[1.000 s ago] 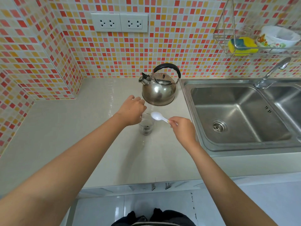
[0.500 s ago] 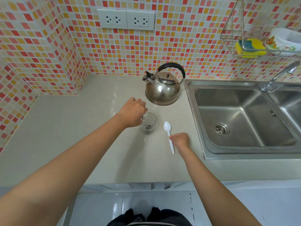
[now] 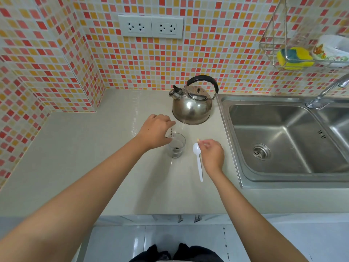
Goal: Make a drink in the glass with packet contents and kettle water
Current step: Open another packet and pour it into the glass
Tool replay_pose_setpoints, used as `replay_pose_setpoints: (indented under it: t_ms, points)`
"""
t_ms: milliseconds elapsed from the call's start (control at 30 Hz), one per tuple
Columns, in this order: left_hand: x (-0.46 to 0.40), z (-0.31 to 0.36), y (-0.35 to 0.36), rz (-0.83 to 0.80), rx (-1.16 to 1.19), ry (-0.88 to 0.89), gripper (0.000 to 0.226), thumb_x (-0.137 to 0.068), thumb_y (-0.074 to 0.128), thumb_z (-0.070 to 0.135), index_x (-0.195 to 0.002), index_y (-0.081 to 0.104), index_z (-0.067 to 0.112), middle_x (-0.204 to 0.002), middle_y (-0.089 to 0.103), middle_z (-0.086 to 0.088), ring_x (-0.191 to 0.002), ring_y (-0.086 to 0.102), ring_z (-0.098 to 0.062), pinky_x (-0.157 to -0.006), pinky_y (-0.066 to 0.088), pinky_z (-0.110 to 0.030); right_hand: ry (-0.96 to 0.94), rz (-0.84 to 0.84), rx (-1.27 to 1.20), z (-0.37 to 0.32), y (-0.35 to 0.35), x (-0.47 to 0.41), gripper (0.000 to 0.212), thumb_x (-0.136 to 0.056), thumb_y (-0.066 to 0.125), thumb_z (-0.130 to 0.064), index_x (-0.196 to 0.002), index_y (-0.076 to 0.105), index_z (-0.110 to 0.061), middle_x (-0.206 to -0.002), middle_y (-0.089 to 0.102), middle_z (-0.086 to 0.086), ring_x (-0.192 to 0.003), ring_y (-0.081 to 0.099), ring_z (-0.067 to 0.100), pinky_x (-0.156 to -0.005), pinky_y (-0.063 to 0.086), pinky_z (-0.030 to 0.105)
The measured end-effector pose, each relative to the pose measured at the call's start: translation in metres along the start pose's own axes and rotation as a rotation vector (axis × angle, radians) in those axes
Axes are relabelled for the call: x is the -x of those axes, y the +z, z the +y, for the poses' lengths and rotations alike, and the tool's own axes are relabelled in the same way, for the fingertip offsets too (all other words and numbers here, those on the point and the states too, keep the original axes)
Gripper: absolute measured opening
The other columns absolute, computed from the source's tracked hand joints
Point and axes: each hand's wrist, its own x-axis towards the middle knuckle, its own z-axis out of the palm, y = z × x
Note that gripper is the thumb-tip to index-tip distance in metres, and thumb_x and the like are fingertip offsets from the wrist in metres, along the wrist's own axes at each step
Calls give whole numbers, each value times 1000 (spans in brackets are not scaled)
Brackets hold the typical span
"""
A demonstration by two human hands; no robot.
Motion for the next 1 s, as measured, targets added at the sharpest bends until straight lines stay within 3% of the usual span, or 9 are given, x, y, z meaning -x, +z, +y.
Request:
replay_pose_setpoints:
  t_ms: [100, 167, 300, 433, 567, 633, 733, 833, 1000]
  points:
    - [6, 0, 0, 162, 181, -82, 61, -79, 66, 43, -134, 54, 19, -118, 64, -2, -110, 57, -22, -95, 38, -34, -92, -181, -212, -56, -3, 2, 31, -81, 64, -48, -70, 68, -20, -63, 62, -9, -63, 58, 10, -65, 48, 29]
    - [10, 3, -1, 272, 327, -119, 60, -77, 70, 40, -131, 57, 19, -112, 66, 0, -105, 61, -19, -93, 39, -32, -98, -332, -161, -86, 0, 0, 31, -77, 68, -49, -75, 74, -19, -65, 66, -8, -58, 59, 8, -64, 50, 26]
    - [15, 6, -6, 375, 459, -164, 57, -75, 73, 39, -127, 61, 20, -109, 67, 3, -97, 64, -13, -90, 41, -28, -96, -444, -157, -109, 8, -1, 18, -83, 68, -23, -78, 73, -6, -59, 67, -2, -41, 55, 8, -56, 46, 22]
    - [19, -4, -15, 239, 735, -249, 60, -68, 81, 39, -122, 64, 19, -100, 67, 4, -90, 63, -9, -87, 49, -25, -65, -436, -165, -108, 10, -5, 13, -83, 65, -10, -76, 71, -1, -51, 63, -3, -42, 55, 13, -66, 48, 27]
    - [19, -17, -21, 140, 1056, -366, 16, -80, 75, 15, -95, 74, 9, -85, 72, -8, -82, 65, -15, -86, 54, -30, -108, -537, -91, -109, 10, -5, 15, -84, 66, -12, -83, 71, 2, -61, 66, 3, -37, 54, 7, -60, 45, 22]
    - [21, -20, -21, 76, 1094, -378, 9, -81, 72, 11, -90, 74, 6, -84, 72, -13, -78, 64, -14, -77, 53, -19, -137, -546, -67, -109, 11, -4, 12, -84, 66, -11, -81, 72, -1, -60, 65, 2, -38, 54, 8, -59, 44, 22]
    - [24, -24, -18, -19, 1134, -387, 6, -83, 69, 6, -88, 72, 5, -75, 69, -2, -66, 64, -3, -64, 49, -4, -182, -536, -28, -109, 12, -3, 10, -84, 67, -11, -82, 72, -3, -51, 60, -5, -39, 53, 10, -57, 44, 23]
    - [26, -25, -14, -62, 1136, -385, 8, -85, 68, 7, -90, 71, 2, -73, 68, 2, -57, 62, 8, -60, 47, -4, -242, -546, 43, -109, 15, -3, 11, -84, 66, -10, -85, 72, -1, -49, 57, -4, -40, 53, 10, -51, 42, 19]
    - [30, -22, -12, -47, 1137, -401, 8, -85, 68, 7, -89, 70, 1, -75, 67, -5, -68, 62, -6, -60, 46, -4, -333, -563, 119, -109, 19, -3, 8, -85, 64, -7, -82, 71, -4, -52, 57, -2, -33, 50, -1, -40, 38, 6]
